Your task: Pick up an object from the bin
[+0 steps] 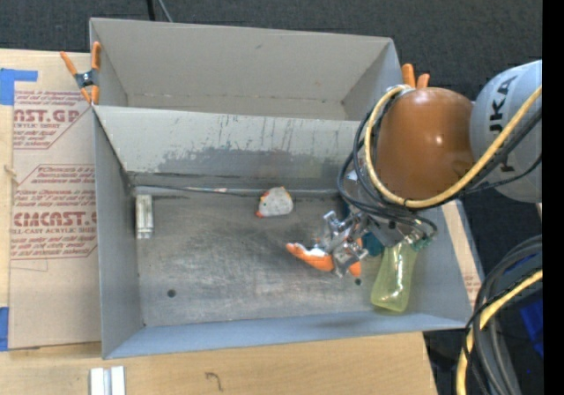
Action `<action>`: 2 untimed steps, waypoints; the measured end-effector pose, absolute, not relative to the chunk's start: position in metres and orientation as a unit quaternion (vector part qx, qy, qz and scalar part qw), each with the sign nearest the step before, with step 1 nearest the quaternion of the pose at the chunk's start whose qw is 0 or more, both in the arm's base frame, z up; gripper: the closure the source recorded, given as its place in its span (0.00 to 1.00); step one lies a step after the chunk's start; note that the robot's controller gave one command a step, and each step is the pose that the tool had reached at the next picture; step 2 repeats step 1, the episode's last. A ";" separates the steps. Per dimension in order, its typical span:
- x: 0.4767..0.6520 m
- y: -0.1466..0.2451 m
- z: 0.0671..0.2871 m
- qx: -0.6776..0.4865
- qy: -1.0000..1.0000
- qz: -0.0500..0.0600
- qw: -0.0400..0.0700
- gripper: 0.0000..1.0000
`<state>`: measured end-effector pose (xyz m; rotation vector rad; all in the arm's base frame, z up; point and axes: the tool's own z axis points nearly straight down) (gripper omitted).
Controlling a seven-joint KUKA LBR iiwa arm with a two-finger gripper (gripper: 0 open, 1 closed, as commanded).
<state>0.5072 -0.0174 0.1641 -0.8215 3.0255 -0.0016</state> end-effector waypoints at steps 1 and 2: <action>0.554 -0.033 0.268 -0.114 0.993 0.000 0.004 1.00; 0.554 -0.033 0.268 -0.114 0.993 0.000 0.004 1.00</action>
Offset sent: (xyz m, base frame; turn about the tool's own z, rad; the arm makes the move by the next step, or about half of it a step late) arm 0.0000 0.0000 0.0000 0.0000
